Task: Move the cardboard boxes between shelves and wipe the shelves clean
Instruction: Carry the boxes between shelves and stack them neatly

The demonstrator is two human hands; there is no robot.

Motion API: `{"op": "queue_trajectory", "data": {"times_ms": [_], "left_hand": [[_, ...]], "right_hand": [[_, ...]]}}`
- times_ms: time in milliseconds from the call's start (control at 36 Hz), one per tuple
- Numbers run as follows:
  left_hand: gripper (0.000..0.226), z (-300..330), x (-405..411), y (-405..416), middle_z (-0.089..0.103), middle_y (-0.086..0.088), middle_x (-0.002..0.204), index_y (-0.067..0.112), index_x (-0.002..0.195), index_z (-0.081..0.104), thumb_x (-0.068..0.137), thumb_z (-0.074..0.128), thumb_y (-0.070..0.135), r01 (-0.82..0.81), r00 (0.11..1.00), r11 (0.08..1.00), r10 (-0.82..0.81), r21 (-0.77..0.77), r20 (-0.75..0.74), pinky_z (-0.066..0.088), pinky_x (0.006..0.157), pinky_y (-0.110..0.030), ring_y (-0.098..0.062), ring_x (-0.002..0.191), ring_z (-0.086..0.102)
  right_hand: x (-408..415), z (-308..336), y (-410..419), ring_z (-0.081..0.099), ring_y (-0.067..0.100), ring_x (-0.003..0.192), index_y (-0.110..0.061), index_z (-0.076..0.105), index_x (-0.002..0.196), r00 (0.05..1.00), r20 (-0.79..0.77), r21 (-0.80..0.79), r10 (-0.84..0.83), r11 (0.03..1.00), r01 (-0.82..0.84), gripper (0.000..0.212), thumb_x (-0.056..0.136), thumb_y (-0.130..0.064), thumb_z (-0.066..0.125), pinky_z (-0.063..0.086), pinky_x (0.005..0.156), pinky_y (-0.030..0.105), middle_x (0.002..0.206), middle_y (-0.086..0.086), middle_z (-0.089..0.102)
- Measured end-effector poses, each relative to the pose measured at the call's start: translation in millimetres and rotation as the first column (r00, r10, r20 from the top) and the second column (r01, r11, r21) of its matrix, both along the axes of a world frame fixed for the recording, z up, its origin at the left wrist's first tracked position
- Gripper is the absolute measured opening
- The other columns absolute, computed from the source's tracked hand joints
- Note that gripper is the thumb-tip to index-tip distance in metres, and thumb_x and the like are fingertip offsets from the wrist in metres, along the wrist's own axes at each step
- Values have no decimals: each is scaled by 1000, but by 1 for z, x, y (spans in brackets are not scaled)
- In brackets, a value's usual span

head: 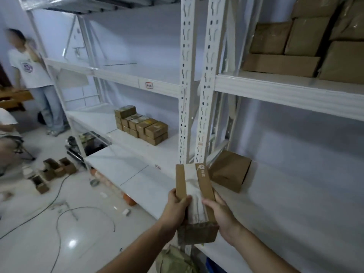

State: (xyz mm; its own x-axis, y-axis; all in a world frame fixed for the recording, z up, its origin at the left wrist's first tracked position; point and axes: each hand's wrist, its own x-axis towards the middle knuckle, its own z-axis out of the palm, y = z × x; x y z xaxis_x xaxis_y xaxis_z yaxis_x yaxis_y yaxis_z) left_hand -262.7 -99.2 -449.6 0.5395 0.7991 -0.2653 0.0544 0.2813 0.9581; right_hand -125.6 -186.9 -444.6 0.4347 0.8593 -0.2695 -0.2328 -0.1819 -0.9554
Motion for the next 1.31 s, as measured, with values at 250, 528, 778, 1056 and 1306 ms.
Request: {"op": "queue_trajectory", "data": {"times_ms": [250,528,778,1056,1306], "left_hand": [[48,0,-116,82,67,-5,121,17,140,36,102,62,29,-100,995,995,100,6,-28,62,85,-37,-19,101,73],[42,-6,-184,155,61,0,110,11,140,41,103,61,18,-69,997,997,70,19,-39,58,66,-23,-9,79,74],[43,-15,-173,221,73,-8,115,17,138,46,100,66,24,-48,999,999,48,-26,1,62,86,-47,-23,93,77],[39,-24,-121,323,73,-3,114,20,136,50,100,65,22,28,999,999,-27,24,-21,62,74,-31,-16,92,76],[36,-15,-49,402,75,-4,112,14,134,56,99,65,16,136,990,984,-131,114,-54,63,82,-35,-18,95,76]], "right_hand": [[-118,3,85,73,23,107,-33,62,132,999,-32,5,43,999,-43,35,103,-14,55,55,100,49,117,-3,76],[-194,-5,157,75,25,100,-34,60,128,998,-56,-26,25,999,-26,31,104,-15,53,59,90,46,111,0,77],[-180,-20,223,74,23,105,-42,57,134,1000,6,-44,-5,999,5,35,104,-22,55,58,95,50,117,-5,75],[-134,-40,316,73,19,105,-45,60,130,997,-11,-34,-74,997,74,34,103,-25,54,57,96,49,117,-8,75],[-80,-31,380,74,16,100,-42,60,128,969,11,-2,-248,969,248,36,102,-17,54,59,82,38,113,-8,76]]}}
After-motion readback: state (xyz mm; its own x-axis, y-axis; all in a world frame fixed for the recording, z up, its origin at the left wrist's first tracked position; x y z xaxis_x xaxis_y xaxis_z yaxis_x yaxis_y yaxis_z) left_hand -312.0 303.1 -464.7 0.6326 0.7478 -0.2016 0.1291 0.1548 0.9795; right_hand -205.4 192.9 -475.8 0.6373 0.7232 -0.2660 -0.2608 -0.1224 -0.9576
